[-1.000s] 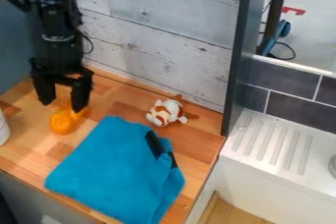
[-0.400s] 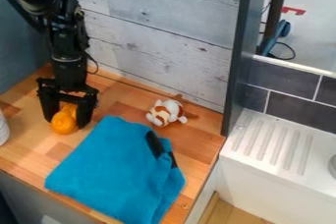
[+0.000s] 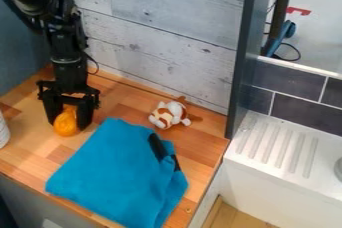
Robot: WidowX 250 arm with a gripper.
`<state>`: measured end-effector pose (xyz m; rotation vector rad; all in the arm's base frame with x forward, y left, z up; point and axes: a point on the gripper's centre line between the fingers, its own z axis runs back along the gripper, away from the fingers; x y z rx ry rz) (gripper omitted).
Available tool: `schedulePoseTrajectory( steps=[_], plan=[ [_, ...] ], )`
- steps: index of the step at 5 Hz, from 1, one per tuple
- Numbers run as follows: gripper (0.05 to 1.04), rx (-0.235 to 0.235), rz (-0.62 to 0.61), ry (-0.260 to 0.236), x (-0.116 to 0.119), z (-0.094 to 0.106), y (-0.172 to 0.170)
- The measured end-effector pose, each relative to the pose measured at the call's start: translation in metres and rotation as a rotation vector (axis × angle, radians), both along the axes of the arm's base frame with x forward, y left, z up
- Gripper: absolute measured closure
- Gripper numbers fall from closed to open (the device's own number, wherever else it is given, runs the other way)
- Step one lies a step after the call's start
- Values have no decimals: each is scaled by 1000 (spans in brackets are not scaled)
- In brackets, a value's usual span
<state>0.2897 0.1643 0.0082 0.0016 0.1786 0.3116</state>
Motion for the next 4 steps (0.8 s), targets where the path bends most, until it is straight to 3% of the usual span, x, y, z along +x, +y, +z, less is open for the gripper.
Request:
schedulePoseTrajectory(
  steps=[1, 2, 3, 4],
  plan=[
    [268, -15, 32, -98, 3, 25, -3],
    [268, 6, 114, -206, 14, 54, -4],
    [268, -4, 375, -288, 27, 61, -7],
    [268, -30, 587, -320, 41, 66, -7]
  ],
)
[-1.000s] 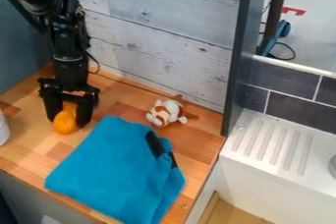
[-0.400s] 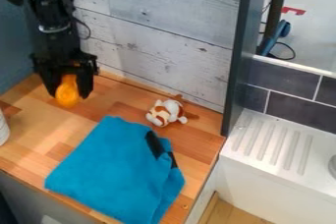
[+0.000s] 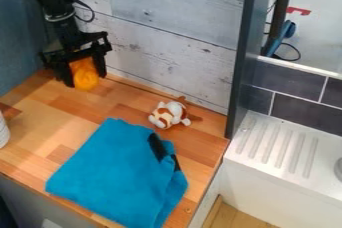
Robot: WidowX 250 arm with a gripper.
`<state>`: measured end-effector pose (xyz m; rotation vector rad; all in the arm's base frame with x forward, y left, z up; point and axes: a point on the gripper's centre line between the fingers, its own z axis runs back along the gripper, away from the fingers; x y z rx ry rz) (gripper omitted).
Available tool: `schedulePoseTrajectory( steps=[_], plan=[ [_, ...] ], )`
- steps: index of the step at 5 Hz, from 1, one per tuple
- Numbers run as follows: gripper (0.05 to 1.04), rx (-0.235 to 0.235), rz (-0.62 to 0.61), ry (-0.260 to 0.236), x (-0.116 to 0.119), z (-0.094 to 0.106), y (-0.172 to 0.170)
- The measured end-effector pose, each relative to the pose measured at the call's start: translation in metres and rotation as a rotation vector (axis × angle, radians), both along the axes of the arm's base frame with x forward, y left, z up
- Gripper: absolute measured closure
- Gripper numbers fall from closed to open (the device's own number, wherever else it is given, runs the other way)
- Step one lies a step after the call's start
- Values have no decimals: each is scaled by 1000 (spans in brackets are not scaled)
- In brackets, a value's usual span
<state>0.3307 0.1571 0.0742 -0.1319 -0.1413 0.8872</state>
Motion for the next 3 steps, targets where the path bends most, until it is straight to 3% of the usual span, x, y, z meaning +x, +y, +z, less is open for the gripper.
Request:
schedulePoseTrajectory(
  steps=[1, 2, 3],
  plan=[
    [268, -78, 174, -21, 14, -15, -4],
    [268, -142, 266, -25, 31, -24, -17],
    [268, -144, 306, 31, 41, -38, -24]
  ],
)
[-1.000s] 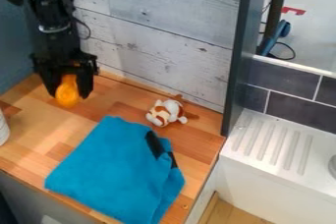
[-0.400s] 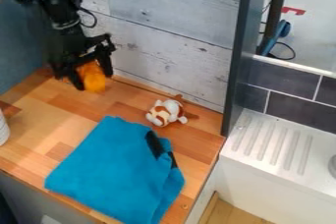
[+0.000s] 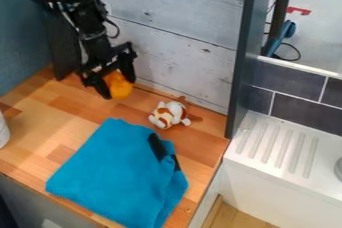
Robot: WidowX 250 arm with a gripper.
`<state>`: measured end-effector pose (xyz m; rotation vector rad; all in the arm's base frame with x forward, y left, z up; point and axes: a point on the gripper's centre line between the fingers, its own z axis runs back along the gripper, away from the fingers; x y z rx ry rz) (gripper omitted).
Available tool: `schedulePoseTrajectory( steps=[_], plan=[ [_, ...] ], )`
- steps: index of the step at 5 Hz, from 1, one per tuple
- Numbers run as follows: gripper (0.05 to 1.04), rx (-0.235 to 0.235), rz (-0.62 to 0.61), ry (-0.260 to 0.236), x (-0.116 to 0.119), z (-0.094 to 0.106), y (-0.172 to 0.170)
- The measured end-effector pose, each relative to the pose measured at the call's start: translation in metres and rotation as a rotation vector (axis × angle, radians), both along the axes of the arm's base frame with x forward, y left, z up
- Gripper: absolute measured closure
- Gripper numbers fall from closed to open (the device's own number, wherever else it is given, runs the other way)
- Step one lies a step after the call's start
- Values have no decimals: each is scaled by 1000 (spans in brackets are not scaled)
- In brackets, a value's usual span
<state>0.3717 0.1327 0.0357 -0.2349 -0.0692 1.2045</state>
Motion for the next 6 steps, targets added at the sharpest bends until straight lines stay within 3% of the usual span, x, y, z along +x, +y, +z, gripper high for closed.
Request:
schedulePoseTrajectory(
  steps=[1, 2, 4, 6],
  plan=[
    [268, -10, 16, 69, 3, -21, -1],
    [269, 1, 63, 93, 2, -23, 3],
    [81, -19, 101, 61, 4, -23, 6],
    [83, -57, 213, -18, -9, -15, 3]
  ],
)
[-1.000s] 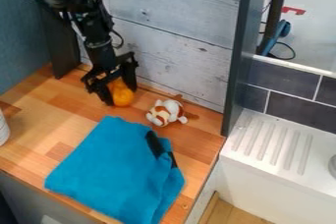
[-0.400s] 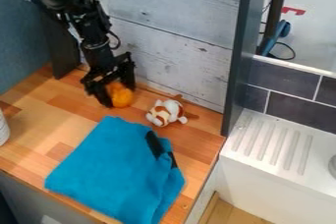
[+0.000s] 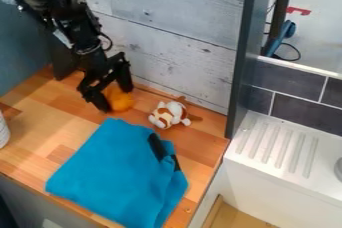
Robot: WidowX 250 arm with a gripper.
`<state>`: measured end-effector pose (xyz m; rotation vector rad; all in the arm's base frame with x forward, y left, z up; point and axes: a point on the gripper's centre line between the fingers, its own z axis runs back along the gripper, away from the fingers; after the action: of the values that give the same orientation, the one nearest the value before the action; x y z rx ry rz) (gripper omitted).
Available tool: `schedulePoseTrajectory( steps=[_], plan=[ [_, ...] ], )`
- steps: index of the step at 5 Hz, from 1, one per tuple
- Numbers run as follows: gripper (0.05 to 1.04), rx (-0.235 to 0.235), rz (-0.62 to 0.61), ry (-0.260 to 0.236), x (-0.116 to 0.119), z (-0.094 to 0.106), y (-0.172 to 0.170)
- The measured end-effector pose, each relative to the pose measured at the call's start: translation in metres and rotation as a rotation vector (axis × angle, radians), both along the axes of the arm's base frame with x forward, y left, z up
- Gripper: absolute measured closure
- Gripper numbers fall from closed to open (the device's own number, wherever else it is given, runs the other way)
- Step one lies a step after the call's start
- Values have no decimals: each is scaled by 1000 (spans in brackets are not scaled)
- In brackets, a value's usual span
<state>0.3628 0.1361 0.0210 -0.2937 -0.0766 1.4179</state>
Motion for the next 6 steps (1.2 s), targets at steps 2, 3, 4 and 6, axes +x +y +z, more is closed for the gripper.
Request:
schedulePoseTrajectory(
  steps=[2, 3, 4, 6],
  plan=[
    [83, 87, 18, -42, -38, 39, -3],
    [83, 108, -163, 90, -74, 47, 11],
    [83, 209, -416, 251, -93, 67, 33],
    [83, 306, -908, 129, -113, 97, 38]
  ],
)
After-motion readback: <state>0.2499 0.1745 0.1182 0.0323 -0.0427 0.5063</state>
